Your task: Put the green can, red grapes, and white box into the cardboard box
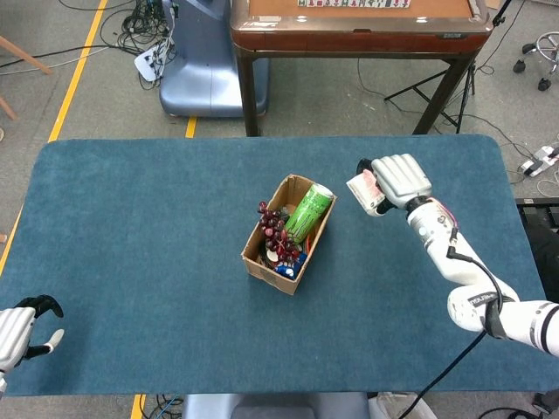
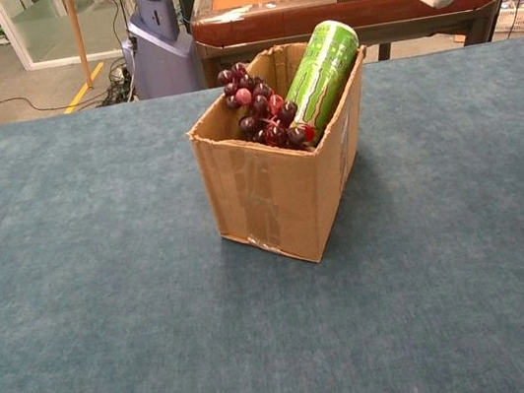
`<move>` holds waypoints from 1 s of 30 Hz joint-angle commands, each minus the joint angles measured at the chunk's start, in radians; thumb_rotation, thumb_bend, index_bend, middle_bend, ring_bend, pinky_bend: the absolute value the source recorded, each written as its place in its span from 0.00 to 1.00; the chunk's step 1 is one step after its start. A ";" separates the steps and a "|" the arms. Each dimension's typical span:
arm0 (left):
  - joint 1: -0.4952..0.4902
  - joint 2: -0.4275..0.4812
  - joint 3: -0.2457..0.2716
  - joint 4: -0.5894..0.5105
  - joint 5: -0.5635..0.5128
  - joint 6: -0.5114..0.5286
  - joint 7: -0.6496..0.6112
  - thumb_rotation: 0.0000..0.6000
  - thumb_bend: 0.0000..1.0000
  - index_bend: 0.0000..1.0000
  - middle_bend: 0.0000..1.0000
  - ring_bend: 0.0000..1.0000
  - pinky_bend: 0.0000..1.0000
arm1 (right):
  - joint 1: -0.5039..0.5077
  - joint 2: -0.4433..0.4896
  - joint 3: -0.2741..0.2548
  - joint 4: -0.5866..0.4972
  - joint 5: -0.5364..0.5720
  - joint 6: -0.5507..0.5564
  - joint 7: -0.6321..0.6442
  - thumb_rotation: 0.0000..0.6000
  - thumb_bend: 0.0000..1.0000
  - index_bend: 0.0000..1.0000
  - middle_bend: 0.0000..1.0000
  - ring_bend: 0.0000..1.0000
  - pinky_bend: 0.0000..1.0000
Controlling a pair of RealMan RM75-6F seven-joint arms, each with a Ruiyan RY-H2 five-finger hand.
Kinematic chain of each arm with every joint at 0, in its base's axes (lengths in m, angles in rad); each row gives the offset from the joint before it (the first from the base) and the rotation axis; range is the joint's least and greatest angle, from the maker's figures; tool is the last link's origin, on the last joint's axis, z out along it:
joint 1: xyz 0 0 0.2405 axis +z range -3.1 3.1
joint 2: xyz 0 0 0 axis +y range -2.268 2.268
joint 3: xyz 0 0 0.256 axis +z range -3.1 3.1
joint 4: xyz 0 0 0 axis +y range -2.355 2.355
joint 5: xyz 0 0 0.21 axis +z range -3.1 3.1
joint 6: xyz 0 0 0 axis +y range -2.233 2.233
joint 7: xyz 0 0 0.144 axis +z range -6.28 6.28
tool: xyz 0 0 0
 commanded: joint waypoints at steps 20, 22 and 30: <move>0.005 0.008 0.001 0.000 0.007 0.010 -0.025 1.00 0.28 0.46 0.36 0.31 0.53 | 0.024 -0.189 0.056 -0.051 -0.252 0.031 0.061 1.00 0.01 0.48 1.00 1.00 0.98; 0.006 0.009 0.002 0.000 0.010 0.012 -0.026 1.00 0.28 0.46 0.36 0.31 0.53 | 0.029 -0.207 0.053 -0.040 -0.255 0.029 0.056 1.00 0.00 0.38 1.00 1.00 0.98; 0.008 0.010 0.003 -0.001 0.014 0.016 -0.027 1.00 0.28 0.46 0.36 0.31 0.53 | 0.029 -0.242 0.047 0.001 -0.270 0.019 0.077 1.00 0.00 0.00 1.00 1.00 0.98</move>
